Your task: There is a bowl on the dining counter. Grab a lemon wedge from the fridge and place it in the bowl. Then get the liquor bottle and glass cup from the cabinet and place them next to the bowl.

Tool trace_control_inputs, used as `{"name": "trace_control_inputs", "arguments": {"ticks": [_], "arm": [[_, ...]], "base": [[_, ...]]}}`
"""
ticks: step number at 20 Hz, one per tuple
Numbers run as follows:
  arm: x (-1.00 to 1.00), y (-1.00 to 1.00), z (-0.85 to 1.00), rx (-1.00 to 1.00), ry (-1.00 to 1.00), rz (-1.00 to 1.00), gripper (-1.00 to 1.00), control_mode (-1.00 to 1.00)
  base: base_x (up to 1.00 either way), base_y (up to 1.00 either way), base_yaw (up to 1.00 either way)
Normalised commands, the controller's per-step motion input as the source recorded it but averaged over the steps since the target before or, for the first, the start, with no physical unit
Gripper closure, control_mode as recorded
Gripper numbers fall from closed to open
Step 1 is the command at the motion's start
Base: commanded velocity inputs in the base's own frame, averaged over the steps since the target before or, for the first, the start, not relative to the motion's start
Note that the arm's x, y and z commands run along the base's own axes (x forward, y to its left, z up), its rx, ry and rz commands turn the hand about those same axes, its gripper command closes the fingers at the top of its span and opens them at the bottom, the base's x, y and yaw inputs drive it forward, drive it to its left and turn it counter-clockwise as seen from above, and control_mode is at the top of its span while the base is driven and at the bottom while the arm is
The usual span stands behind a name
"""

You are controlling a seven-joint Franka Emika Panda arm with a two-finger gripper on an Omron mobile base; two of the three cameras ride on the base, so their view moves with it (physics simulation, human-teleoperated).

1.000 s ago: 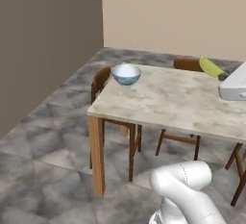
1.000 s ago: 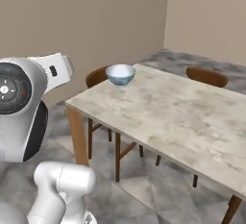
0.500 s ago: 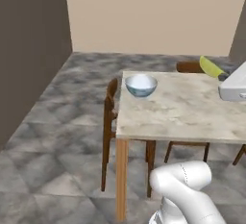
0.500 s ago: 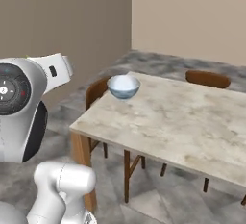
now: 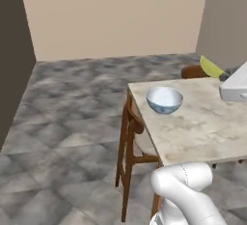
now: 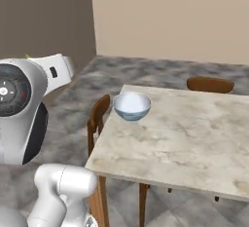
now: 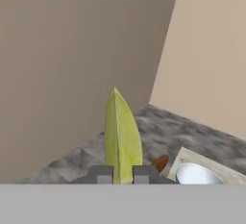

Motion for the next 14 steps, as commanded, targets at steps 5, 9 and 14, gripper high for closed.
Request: {"name": "trace_control_inputs", "arguments": {"ticks": [5,9,14], "arm": [[0.00,0.00,0.00,0.00,0.00,0.00,1.00,1.00],[0.00,0.00,0.00,0.00,0.00,0.00,1.00,1.00],[0.00,0.00,0.00,0.00,0.00,0.00,1.00,1.00]], "base": [[0.63,0.88,-0.42],[0.61,0.89,-0.42],[0.61,0.89,-0.42]]}}
